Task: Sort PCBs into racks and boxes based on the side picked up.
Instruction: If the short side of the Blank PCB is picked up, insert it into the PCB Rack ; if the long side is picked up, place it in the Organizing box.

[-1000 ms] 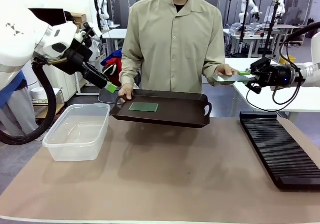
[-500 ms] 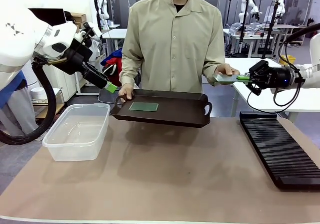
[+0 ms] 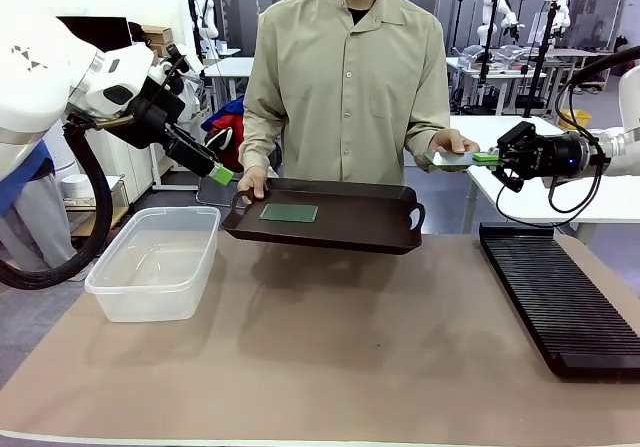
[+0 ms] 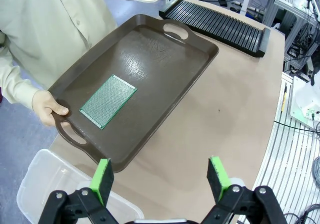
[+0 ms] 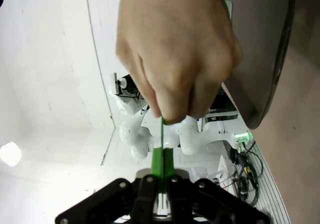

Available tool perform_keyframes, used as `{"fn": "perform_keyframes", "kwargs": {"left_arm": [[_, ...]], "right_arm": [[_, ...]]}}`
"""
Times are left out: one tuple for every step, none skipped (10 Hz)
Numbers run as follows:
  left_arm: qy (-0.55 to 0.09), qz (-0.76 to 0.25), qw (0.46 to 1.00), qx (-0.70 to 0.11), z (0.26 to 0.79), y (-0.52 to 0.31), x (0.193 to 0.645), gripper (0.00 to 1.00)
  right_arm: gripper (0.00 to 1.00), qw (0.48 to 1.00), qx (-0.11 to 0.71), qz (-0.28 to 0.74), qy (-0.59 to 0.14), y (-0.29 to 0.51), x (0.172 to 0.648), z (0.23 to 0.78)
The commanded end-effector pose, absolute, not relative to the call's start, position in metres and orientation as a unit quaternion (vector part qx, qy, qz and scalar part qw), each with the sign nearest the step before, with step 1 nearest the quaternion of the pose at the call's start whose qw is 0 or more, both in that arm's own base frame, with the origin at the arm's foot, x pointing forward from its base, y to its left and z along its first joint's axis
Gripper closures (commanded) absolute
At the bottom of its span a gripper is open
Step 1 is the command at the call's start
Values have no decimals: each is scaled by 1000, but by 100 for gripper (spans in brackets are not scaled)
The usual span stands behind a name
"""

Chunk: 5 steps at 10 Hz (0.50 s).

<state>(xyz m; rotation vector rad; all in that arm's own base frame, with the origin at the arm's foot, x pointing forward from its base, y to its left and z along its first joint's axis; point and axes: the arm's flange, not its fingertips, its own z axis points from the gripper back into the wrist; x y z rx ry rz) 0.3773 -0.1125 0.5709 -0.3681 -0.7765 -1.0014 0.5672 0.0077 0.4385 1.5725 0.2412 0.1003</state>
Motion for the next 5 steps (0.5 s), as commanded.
{"fn": "perform_keyframes", "kwargs": {"left_arm": [[-359,-468,789,-171,570,-112,377,0],[-359,-468,789,-171,570,-112,377,0],[-359,-468,789,-171,570,-112,377,0],[-359,-468,789,-171,570,-112,377,0],[-359,-468,789,-171,570,-112,377,0]], "right_arm": [[100,697,707,49,107,8,567,439],[100,697,707,49,107,8,567,439],[100,697,707,49,107,8,567,439],[100,697,707,49,107,8,567,439],[100,697,707,49,107,8,567,439]]}}
